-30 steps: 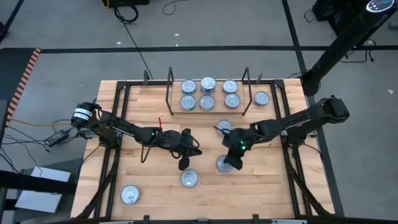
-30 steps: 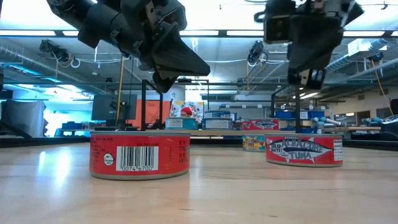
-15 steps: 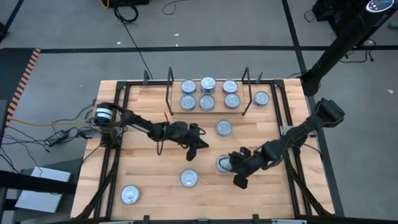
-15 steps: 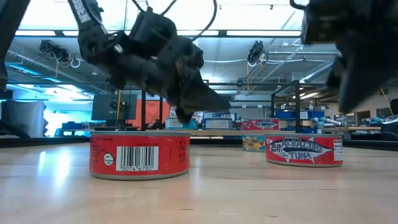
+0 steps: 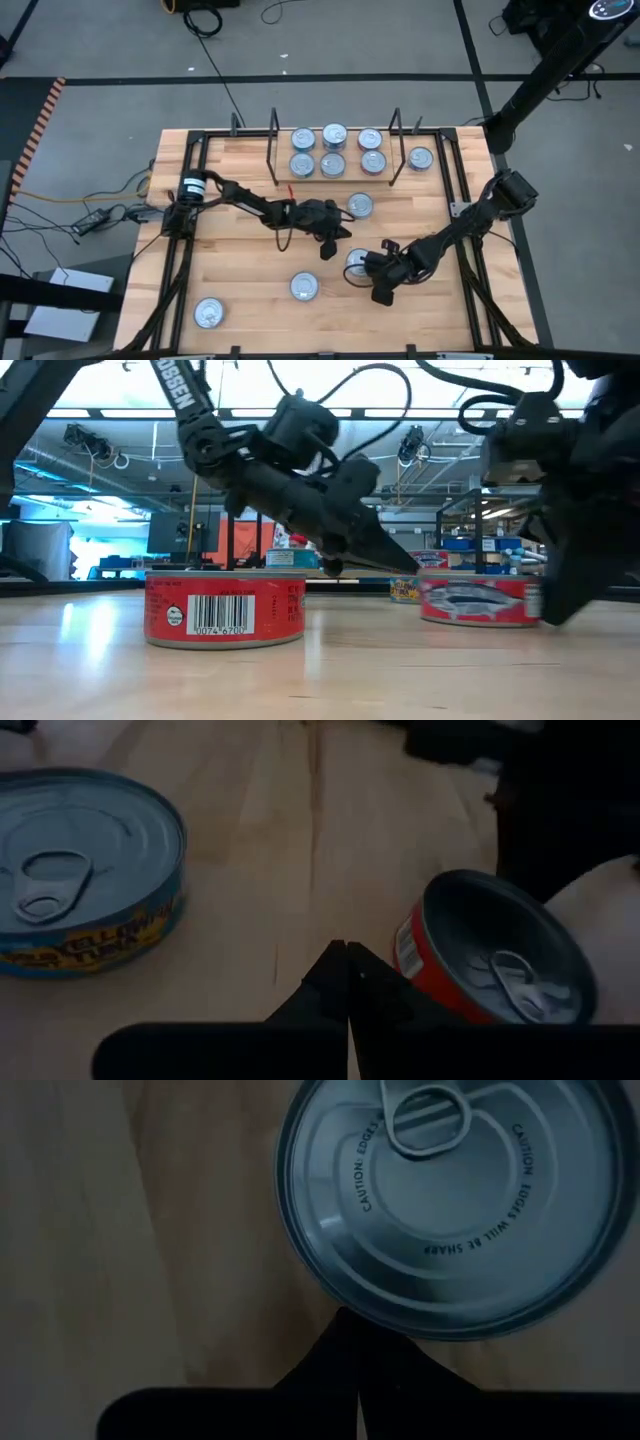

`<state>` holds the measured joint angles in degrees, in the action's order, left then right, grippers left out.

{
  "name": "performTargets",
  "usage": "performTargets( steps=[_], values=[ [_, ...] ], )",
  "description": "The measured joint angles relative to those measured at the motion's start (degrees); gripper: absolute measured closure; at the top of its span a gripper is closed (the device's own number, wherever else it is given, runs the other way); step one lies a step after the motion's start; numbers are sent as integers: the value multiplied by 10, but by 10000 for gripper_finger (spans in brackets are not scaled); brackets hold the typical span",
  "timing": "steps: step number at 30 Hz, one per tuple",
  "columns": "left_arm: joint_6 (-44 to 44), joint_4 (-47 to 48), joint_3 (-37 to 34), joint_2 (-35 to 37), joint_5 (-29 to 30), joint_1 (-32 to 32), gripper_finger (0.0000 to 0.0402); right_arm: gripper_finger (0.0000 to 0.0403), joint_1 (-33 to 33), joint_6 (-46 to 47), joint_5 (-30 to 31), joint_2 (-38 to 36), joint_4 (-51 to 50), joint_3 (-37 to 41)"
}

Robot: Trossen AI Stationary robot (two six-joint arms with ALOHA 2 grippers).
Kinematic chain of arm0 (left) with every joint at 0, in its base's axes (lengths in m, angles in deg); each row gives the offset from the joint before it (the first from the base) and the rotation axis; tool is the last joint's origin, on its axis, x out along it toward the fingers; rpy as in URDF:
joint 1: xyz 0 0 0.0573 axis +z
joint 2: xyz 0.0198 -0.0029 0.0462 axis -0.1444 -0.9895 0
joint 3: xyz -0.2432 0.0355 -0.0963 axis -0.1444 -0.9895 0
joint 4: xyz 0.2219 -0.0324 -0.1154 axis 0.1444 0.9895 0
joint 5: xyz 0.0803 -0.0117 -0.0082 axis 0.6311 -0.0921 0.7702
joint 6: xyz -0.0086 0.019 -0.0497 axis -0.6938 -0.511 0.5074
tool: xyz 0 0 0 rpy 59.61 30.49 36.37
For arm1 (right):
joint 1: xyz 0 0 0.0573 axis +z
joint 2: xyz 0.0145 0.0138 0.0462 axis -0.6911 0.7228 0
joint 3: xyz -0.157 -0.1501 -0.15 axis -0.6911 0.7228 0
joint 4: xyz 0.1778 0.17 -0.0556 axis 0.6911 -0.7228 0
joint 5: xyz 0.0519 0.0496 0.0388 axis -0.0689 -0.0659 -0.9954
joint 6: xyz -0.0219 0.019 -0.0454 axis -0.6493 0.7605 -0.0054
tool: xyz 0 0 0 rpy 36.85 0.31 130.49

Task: Stack canned seafood by type on shelf
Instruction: Stack the red tuna can on top of the red tuna can on the shelf

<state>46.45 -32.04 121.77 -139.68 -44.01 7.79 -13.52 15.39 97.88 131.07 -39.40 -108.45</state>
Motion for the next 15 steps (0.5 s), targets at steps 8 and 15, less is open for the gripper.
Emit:
performTargets(
  steps=[8,15],
  values=[
    [-12,20,27,-28,0,-3,401,398,-30,0,16,-5,24,-2],
    [-24,23,27,-27,0,-6,402,398,-48,0,21,-35,17,-2]
  ],
)
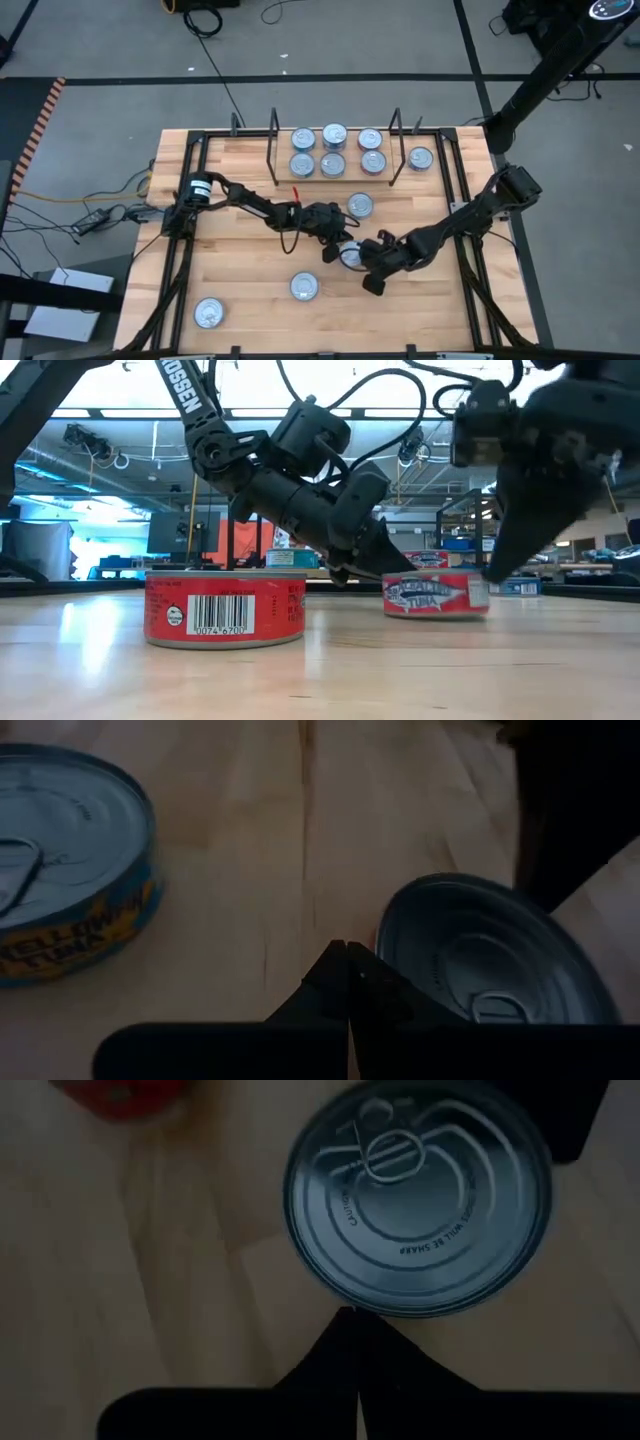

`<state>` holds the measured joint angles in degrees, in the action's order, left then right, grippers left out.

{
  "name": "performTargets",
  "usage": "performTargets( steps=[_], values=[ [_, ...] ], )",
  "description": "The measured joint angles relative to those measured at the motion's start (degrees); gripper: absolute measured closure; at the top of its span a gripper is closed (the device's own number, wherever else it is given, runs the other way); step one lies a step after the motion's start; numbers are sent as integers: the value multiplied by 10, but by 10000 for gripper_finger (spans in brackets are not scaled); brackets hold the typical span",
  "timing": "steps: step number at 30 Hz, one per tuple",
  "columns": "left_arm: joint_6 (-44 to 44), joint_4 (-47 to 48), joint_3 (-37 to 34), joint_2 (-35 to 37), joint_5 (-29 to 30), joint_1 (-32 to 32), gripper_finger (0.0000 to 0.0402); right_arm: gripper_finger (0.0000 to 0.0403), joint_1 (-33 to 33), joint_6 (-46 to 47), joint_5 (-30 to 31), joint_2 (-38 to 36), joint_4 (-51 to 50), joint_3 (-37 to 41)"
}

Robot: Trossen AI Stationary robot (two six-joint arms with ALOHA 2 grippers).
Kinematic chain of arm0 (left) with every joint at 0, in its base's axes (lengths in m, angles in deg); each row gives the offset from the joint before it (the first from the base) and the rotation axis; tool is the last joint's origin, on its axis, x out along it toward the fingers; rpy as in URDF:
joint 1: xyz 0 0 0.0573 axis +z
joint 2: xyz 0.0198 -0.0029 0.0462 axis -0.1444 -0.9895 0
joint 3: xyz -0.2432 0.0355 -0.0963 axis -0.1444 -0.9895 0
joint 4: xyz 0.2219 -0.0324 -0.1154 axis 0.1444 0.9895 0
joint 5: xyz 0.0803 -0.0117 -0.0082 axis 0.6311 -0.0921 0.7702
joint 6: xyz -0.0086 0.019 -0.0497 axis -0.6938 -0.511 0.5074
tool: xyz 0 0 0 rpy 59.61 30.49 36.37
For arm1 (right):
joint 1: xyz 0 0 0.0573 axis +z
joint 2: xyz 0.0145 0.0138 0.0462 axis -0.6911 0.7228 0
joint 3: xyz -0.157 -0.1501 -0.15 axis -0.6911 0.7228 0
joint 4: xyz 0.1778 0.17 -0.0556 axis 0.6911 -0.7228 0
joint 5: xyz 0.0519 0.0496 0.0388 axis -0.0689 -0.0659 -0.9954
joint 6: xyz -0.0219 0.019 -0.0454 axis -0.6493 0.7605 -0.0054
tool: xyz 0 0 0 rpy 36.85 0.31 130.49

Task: Stack canned seafood by type on shelf
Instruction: Stack the red tuna can on top of the red tuna can on the shelf

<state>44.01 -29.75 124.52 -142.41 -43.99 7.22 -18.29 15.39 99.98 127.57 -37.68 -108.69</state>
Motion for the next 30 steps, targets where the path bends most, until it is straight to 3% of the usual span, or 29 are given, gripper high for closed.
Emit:
performTargets(
  steps=[11,30],
  values=[
    [-2,30,-1,0,-18,1,401,398,-50,10,3,-74,-7,0],
    [-21,65,0,15,-58,10,398,388,-81,21,-32,-81,-10,0]
  ],
)
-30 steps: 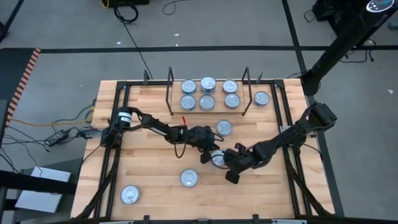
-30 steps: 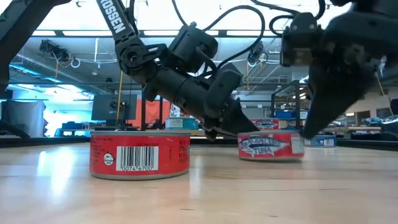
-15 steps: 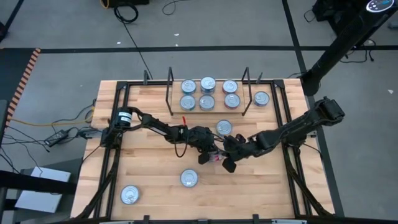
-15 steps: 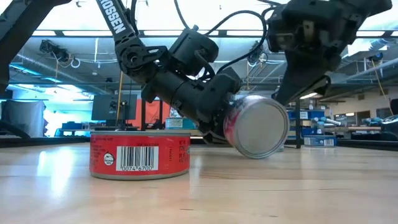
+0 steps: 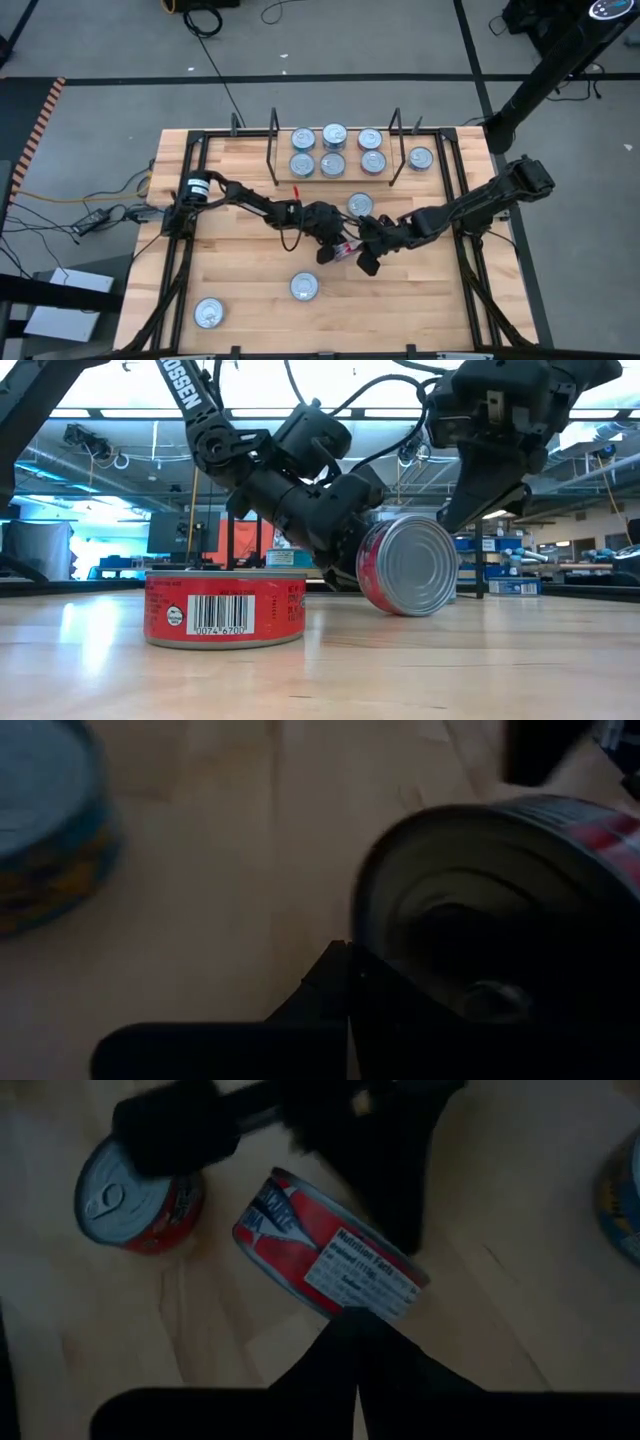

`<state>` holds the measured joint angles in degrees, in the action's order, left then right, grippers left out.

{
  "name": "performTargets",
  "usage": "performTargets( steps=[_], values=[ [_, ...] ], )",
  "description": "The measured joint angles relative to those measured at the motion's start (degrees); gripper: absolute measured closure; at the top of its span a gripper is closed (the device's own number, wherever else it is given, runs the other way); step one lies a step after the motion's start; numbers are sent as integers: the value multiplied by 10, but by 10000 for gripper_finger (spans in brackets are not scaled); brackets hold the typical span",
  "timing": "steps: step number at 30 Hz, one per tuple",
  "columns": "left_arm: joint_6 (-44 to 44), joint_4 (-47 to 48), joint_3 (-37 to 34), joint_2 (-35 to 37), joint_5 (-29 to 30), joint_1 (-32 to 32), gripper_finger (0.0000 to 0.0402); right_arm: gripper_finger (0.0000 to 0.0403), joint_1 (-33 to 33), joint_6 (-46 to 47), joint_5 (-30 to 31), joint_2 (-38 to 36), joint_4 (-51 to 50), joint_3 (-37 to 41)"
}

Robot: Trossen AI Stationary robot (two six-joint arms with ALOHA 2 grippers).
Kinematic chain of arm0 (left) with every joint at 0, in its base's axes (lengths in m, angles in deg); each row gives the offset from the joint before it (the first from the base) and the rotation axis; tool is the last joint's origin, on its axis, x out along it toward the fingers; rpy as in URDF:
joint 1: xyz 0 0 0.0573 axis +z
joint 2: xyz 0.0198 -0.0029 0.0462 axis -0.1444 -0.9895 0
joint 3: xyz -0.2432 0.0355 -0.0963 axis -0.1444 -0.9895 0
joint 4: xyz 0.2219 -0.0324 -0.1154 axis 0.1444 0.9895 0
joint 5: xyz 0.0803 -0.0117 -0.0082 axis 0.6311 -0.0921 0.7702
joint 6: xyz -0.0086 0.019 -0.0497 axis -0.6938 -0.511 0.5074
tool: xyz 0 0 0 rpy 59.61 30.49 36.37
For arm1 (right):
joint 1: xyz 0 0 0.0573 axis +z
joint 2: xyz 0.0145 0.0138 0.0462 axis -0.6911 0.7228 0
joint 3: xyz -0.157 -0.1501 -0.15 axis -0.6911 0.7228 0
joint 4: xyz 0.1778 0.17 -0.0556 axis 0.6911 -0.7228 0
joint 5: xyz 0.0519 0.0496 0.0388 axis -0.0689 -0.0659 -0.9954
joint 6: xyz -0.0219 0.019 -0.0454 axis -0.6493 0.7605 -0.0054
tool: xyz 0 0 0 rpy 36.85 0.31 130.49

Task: Stack canned seafood by type on shelf
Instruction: Stack the red tuna can on top of the red tuna can on the shelf

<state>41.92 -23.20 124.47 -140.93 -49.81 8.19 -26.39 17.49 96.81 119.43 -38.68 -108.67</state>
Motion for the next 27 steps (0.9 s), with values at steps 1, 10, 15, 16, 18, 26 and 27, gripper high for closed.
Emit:
performTargets(
  steps=[1,10,15,16,18,26,27],
  values=[
    [-3,9,0,4,0,3,398,383,0,-7,-8,-2,-2,0],
    [35,57,-22,63,7,13,398,310,-9,-41,-26,-59,-72,-17],
    [128,-100,-105,84,10,-1,399,243,-15,-104,-22,-61,-164,-85],
    [141,-119,-121,85,13,-5,400,229,-15,-122,-22,-56,-167,-96],
    [160,-150,-149,87,16,-8,400,204,-17,-159,-26,-45,-169,-120],
    [174,-185,-201,97,26,-21,400,141,-19,-324,-52,44,-227,-214],
    [174,-186,-207,100,28,-22,400,138,-21,-344,-52,56,-236,-225]
  ],
)
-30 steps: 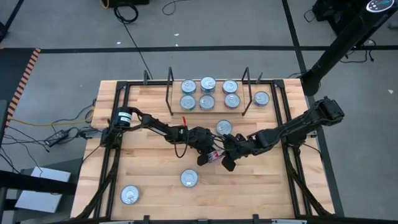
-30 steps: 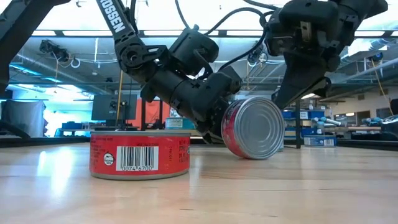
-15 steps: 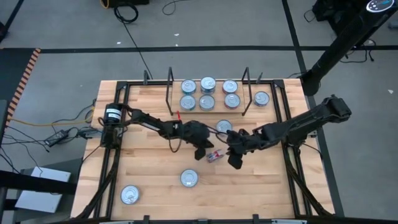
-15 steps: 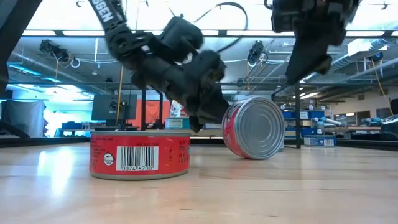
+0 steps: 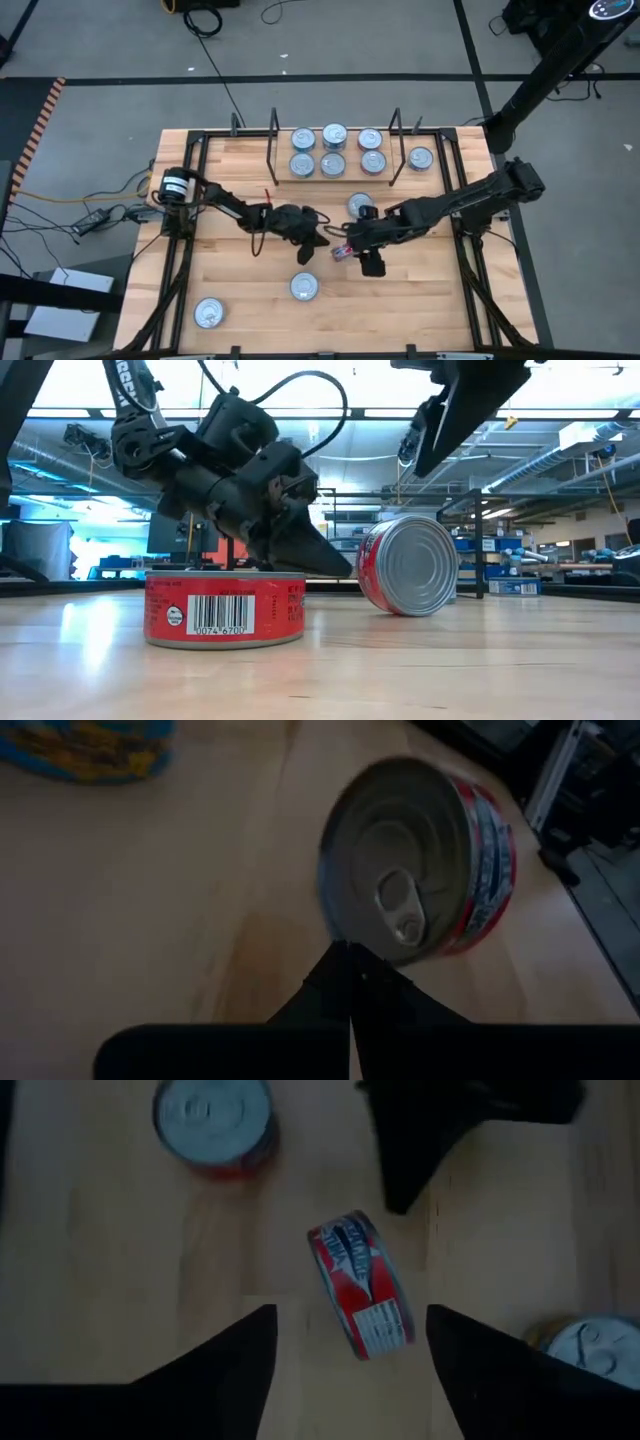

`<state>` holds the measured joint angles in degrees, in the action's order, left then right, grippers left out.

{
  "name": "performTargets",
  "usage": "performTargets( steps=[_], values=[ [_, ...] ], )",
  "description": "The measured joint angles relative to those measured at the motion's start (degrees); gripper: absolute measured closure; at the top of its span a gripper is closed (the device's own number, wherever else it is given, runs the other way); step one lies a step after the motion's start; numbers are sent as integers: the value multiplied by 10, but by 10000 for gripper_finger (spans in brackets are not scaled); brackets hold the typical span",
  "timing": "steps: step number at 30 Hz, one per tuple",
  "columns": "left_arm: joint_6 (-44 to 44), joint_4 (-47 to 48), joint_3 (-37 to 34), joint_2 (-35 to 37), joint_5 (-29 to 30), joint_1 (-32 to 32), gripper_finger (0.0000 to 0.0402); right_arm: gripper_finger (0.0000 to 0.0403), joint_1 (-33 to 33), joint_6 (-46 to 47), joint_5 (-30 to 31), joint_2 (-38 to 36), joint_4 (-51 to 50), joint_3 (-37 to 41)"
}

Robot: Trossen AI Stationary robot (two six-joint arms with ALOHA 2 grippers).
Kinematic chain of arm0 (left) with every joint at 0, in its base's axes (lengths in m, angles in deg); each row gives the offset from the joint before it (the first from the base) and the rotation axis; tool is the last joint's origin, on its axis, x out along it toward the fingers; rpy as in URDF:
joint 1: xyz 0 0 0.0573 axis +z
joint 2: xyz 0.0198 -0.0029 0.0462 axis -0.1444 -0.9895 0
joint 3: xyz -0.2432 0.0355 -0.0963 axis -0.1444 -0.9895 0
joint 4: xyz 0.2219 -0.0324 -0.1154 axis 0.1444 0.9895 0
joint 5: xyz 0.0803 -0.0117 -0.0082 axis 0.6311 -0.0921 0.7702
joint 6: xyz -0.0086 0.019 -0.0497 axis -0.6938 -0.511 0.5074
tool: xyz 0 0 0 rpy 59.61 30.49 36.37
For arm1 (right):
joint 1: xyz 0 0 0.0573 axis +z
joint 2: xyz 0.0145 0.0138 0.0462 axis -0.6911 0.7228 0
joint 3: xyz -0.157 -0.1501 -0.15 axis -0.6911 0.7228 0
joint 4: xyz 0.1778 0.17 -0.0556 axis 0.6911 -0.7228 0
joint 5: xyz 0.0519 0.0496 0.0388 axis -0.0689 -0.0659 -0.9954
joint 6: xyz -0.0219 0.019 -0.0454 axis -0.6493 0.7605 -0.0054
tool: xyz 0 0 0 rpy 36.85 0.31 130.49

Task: Stack canned seafood by type on shelf
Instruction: Stack the red tuna can on top of the red tuna can on the shelf

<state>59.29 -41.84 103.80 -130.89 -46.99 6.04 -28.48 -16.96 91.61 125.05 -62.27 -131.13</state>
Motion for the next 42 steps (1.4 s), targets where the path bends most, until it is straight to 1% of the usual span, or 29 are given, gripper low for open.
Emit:
performTargets(
  steps=[4,7,11,15,23,26,28,34,39,42],
  values=[
    [3,-11,-17,29,9,0,401,130,-12,-51,-2,39,-27,-35],
    [-6,-11,-34,65,22,0,401,129,-23,-69,-28,61,-31,-50],
    [-9,-6,-61,99,54,0,401,136,-34,-76,-55,89,-29,-51],
    [-15,-7,-84,115,61,0,401,140,-35,-89,-60,110,-25,-51],
    [-4,-5,-111,116,61,0,401,150,-35,-105,-59,146,-18,-51],
    [3,-8,-113,116,61,0,401,163,-35,-109,-59,146,-16,-50],
    [9,-8,-113,115,61,0,401,180,-35,-111,-58,143,-17,-50],
    [11,-14,-113,116,60,0,400,256,-37,-124,-59,128,-21,-50],
    [11,-24,-113,115,61,0,400,256,-44,-131,-52,104,-26,-50],
    [11,-27,-113,115,69,0,400,256,-58,-131,-25,77,-45,-50]
  ],
)
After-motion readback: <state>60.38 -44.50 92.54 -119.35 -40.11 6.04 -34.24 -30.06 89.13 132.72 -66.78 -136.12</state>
